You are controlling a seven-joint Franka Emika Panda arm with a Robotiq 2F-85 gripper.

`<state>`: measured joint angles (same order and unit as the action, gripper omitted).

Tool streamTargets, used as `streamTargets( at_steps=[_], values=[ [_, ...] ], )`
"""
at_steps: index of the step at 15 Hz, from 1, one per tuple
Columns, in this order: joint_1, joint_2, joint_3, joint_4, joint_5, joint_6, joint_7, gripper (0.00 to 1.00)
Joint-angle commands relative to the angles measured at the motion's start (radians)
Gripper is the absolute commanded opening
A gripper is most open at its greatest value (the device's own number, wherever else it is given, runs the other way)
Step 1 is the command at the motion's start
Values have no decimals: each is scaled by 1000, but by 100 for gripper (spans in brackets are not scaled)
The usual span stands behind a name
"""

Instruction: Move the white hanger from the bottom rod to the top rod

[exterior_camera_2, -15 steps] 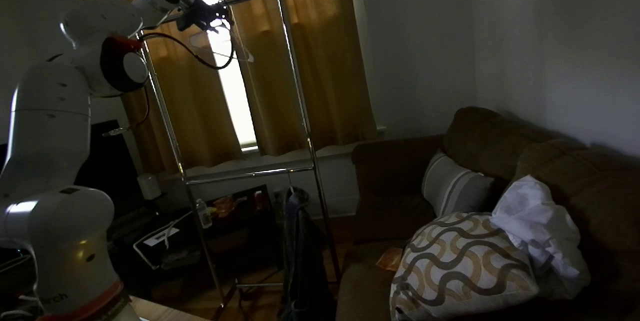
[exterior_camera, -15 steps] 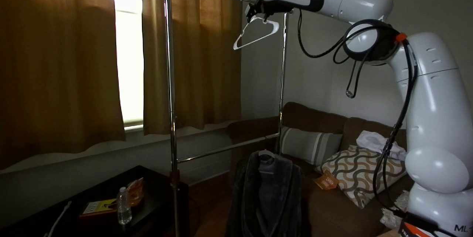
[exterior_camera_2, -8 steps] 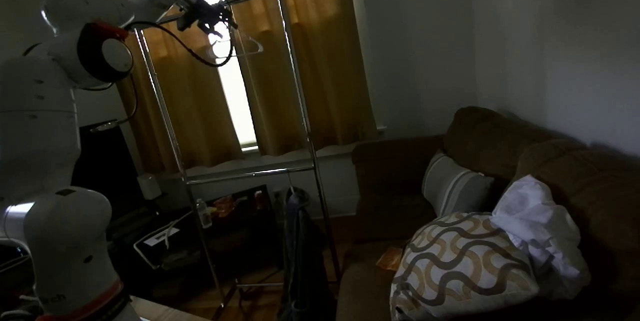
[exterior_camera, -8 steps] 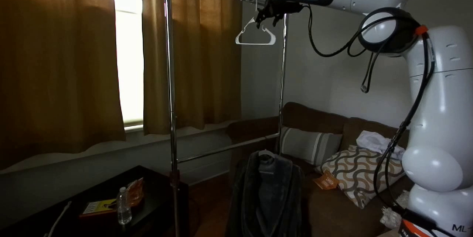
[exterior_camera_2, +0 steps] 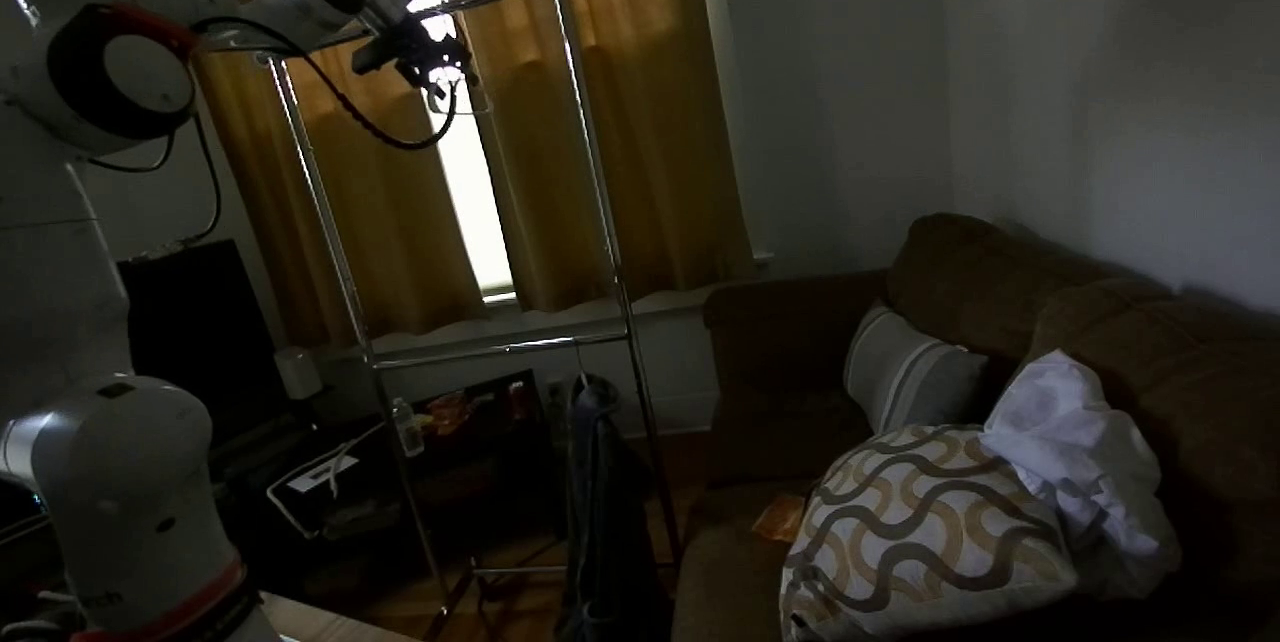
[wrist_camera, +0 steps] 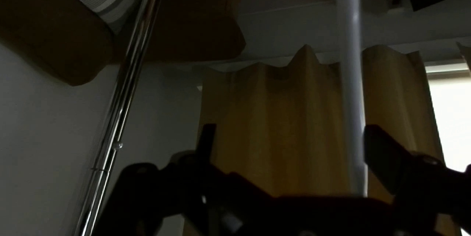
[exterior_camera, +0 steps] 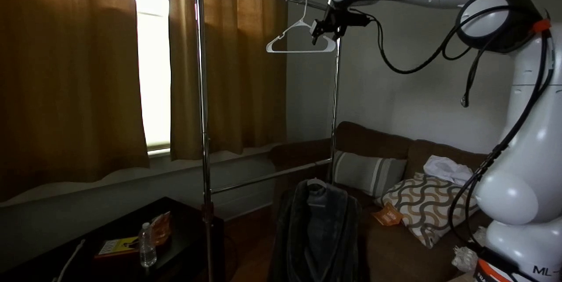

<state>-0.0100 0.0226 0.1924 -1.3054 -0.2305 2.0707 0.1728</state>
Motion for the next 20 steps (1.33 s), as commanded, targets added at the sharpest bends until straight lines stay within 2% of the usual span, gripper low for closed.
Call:
streamTargets(
  at_steps=[1,6,7,9,12,20],
  values=[
    [-17,-151,-15,-239,96,62,-54,100],
    [-4,-229,-32,-381,166,121,-118,100],
    [27,-239,-60,-398,159,125,-121,100],
    [28,-262,-65,-425,127,123,-112,100],
    [33,-293,-75,-431,133,95,-109,100],
    [16,-389,-51,-395,51,-9,-42,100]
  ],
)
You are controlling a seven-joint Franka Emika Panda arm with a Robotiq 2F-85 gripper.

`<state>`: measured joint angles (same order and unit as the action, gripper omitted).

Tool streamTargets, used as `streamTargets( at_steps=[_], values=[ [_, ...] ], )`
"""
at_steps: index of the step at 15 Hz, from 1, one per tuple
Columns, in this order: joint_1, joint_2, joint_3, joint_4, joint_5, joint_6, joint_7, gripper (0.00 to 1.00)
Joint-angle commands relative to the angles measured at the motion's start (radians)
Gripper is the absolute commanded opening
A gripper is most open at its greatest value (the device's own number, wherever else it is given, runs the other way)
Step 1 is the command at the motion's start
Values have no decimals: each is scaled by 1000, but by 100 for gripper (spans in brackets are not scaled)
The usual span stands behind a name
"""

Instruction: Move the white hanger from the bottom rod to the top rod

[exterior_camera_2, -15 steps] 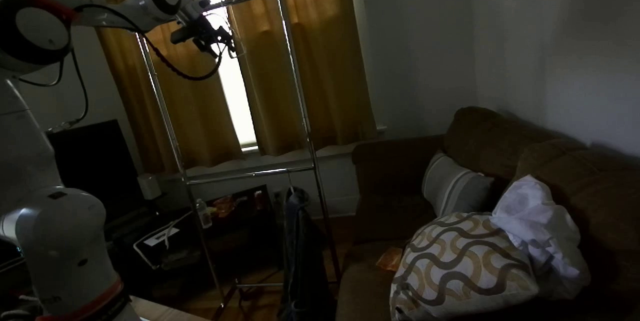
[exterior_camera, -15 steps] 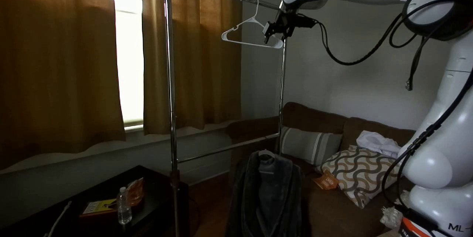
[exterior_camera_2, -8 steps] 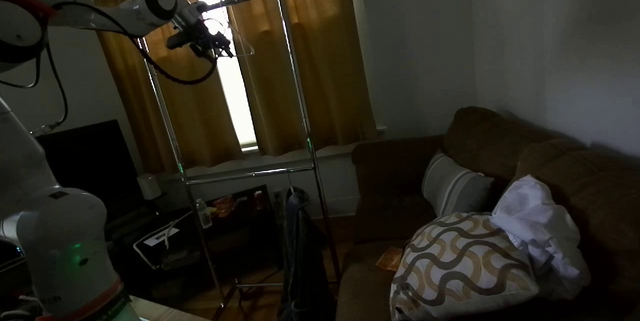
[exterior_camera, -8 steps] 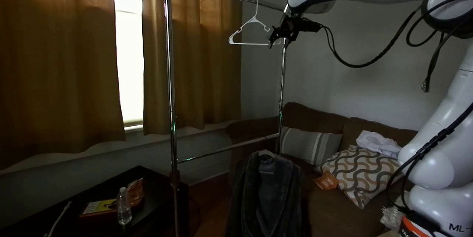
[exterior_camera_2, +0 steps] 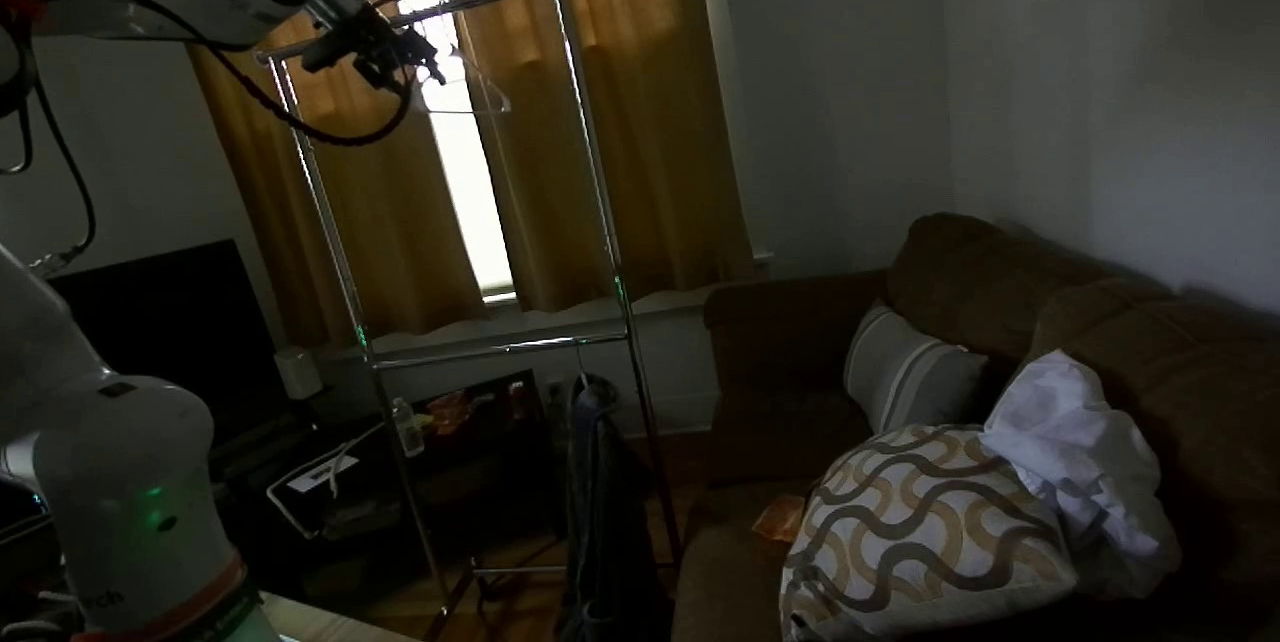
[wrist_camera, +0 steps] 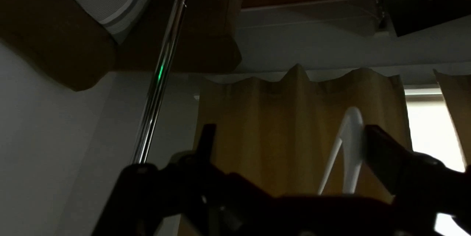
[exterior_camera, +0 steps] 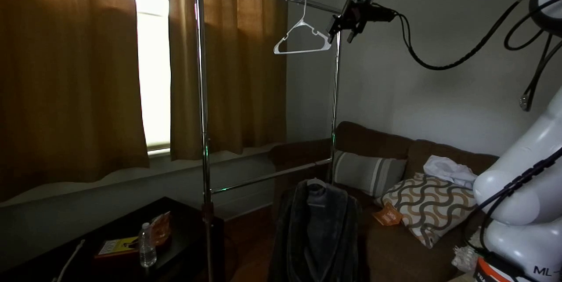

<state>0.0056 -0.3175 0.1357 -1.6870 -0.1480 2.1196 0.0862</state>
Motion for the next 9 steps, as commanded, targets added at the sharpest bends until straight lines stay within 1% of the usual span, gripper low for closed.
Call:
streamTargets(
  at_steps=[1,4,5,9],
  values=[
    [-1,-57,7,-11,-37,-74,52,100],
    [0,-84,17,-5,-54,-109,66,100],
    [7,-52,3,11,-35,-77,40,100],
    [7,-50,3,14,-36,-78,41,100]
  ],
)
